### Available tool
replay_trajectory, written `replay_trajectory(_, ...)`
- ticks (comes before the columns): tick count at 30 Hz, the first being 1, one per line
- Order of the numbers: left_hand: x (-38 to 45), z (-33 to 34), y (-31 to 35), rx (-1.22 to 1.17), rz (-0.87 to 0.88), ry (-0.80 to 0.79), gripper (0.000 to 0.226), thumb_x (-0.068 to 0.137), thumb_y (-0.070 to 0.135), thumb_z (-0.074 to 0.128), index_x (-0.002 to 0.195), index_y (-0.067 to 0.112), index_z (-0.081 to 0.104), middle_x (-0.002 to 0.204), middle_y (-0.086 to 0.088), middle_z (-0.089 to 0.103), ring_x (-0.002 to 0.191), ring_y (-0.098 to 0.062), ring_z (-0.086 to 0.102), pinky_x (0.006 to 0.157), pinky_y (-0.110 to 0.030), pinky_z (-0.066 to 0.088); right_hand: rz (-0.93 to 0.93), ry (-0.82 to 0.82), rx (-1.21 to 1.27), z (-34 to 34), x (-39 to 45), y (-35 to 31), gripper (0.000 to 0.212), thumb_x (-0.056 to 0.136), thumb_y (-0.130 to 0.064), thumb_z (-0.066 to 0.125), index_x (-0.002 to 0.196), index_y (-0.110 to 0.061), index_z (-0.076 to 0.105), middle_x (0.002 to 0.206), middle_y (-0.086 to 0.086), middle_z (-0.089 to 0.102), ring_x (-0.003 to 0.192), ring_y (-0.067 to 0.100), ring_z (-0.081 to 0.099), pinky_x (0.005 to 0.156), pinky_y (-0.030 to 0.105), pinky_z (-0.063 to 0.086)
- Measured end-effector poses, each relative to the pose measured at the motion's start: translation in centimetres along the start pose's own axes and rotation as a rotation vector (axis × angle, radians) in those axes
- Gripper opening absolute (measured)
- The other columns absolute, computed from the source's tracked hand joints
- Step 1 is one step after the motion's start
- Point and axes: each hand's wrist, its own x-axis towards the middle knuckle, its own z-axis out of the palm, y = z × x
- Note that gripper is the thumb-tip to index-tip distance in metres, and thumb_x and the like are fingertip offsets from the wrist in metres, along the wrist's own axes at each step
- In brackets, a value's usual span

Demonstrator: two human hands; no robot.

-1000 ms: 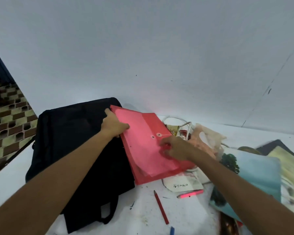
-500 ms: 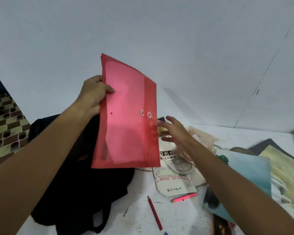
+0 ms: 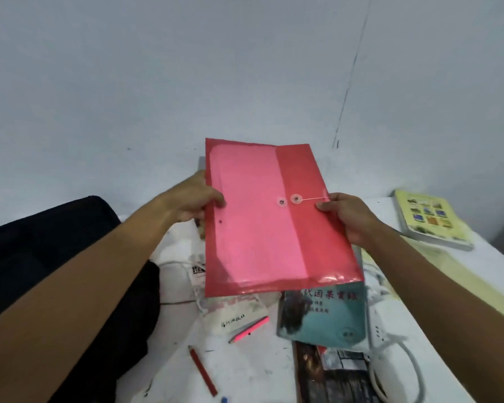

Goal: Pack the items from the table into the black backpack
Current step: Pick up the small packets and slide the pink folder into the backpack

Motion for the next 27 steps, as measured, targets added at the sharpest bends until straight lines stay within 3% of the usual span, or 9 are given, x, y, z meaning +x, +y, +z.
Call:
replay_trajectory(5,3.7,7.0,-2.5,0.066,-0.018,0.004,0.078,0.078,-0.013,0.064,0.145,0.007,0.029,0.121,-0.025,0.057,0.076,-0.025,0.062,0.048,-0.024,0.051,-0.008,0.245,-0.114,-6.4,-1.3,1.8,0.013,0.079,0.004,0.067,0.089,-0.005,0.066,0.079,0.014,0.066,0.057,0.020,0.062,0.061,0.030,0.055)
replay_trajectory(6,4.0,8.3,-2.9,0.127,-0.001,-0.013,0.075,0.077,-0.013,0.066,0.143,0.004,0.033,0.117,-0.024,0.059,0.077,-0.026,0.062,0.048,-0.025,0.051,-0.003,0.270,-0.169,-7.3,-1.5,2.3,0.011,0.080,0.004,0.066,0.086,-0.006,0.066,0.077,0.012,0.066,0.053,0.018,0.061,0.057,0.027,0.053)
replay_trajectory(9,5.0,11.2,-4.4,0.373,0.089,-0.020,0.057,0.072,-0.005,0.074,0.125,0.004,0.053,0.111,-0.016,0.066,0.094,-0.027,0.065,0.077,-0.035,0.057,0.019,0.317,-0.332,-9.2,-1.7,3.8,0.012,0.080,0.003,0.066,0.092,0.004,0.068,0.080,0.016,0.068,0.060,0.023,0.062,0.063,0.033,0.055)
replay_trajectory(11,5.2,12.0,-5.2,0.586,0.165,-0.007,0.040,0.073,0.002,0.074,0.110,0.006,0.059,0.101,-0.009,0.067,0.088,-0.023,0.064,0.070,-0.027,0.054,0.028,0.352,-0.430,-9.7,-1.5,4.4,0.018,0.078,-0.002,0.069,0.093,0.008,0.068,0.085,0.020,0.069,0.064,0.026,0.062,0.066,0.036,0.054)
replay_trajectory(14,5.3,11.8,-6.1,0.793,0.238,-0.007,0.029,0.074,0.015,0.075,0.100,0.006,0.064,0.095,-0.009,0.068,0.085,-0.024,0.066,0.070,-0.031,0.054,0.045,0.335,-0.745,-9.4,-1.4,3.6,0.023,0.079,-0.017,0.071,0.083,0.003,0.061,0.074,0.013,0.062,0.060,0.022,0.056,0.052,0.027,0.043)
replay_trajectory(18,4.5,9.8,-6.1,0.949,0.334,0.077,0.048,0.078,0.032,0.073,0.122,0.015,0.062,0.120,-0.009,0.059,0.111,-0.026,0.057,0.090,-0.036,0.048,0.021,0.440,-1.393,-8.0,-2.5,0.7,0.031,0.082,-0.031,0.061,0.103,-0.008,0.056,0.100,0.011,0.059,0.095,0.033,0.060,0.070,0.032,0.039)
replay_trajectory(20,3.7,7.3,-5.8,0.936,0.363,0.085,0.048,0.082,0.032,0.071,0.126,0.017,0.060,0.122,-0.008,0.057,0.111,-0.024,0.056,0.093,-0.033,0.045,-0.117,0.487,-1.494,-5.6,-2.3,-1.1,0.033,0.082,-0.027,0.057,0.109,-0.009,0.056,0.110,0.014,0.055,0.102,0.035,0.057,0.071,0.034,0.037)
replay_trajectory(24,1.3,0.4,-5.3,0.890,0.341,0.049,0.043,0.081,0.026,0.074,0.121,0.013,0.063,0.110,-0.004,0.063,0.101,-0.017,0.058,0.085,-0.024,0.045,-0.438,0.340,-1.368,2.5,-0.9,-2.8,0.034,0.085,-0.026,0.055,0.115,-0.011,0.057,0.112,0.013,0.059,0.101,0.035,0.058,0.074,0.034,0.040)
replay_trajectory(27,-1.0,-4.9,-5.9,0.907,0.268,0.095,0.038,0.083,0.022,0.072,0.120,0.015,0.063,0.105,0.000,0.061,0.095,-0.016,0.058,0.078,-0.018,0.043,-0.540,0.073,-1.244,10.4,0.7,-1.8,0.038,0.087,-0.026,0.055,0.123,-0.015,0.056,0.117,0.008,0.060,0.105,0.031,0.057,0.074,0.032,0.039)
